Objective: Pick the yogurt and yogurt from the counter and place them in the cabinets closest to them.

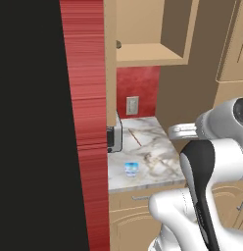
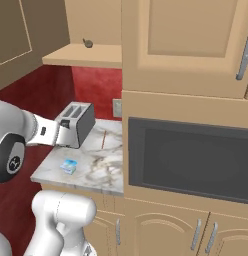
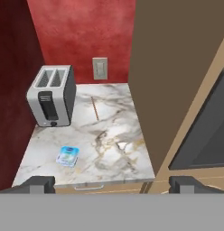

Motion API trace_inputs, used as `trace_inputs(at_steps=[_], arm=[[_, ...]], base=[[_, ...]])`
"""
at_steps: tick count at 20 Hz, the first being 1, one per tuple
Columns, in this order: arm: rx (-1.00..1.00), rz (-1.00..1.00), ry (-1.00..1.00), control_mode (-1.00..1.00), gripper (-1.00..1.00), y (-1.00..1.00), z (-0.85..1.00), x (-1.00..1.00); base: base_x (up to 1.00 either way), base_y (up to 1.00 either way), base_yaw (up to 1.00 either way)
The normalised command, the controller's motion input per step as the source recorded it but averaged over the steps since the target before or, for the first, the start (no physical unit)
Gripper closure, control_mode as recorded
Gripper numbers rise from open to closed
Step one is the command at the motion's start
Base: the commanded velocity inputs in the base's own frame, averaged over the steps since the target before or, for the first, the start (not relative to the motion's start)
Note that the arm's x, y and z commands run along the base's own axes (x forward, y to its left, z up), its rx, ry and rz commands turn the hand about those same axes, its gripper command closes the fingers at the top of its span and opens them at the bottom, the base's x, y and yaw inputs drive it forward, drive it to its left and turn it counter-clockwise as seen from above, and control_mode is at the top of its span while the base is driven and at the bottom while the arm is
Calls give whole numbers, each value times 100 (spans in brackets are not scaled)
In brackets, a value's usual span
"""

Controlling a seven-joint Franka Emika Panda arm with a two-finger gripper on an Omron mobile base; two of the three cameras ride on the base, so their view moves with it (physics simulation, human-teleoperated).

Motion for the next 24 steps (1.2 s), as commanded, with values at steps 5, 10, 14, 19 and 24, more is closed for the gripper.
trace_inputs(at_steps=[5, 10, 14, 19, 24], arm=[[2, 4, 0, -100, -100, 17, -9, 0], [0, 8, 0, -100, -100, 33, -16, -1], [0, 6, 0, -100, -100, 27, -24, 0], [0, 3, 0, -100, -100, 17, -25, 2], [0, 1, 0, -100, -100, 8, -31, 2]], base=[[0, 0, 0], [0, 0, 0], [0, 0, 0], [0, 0, 0], [0, 0, 0]])
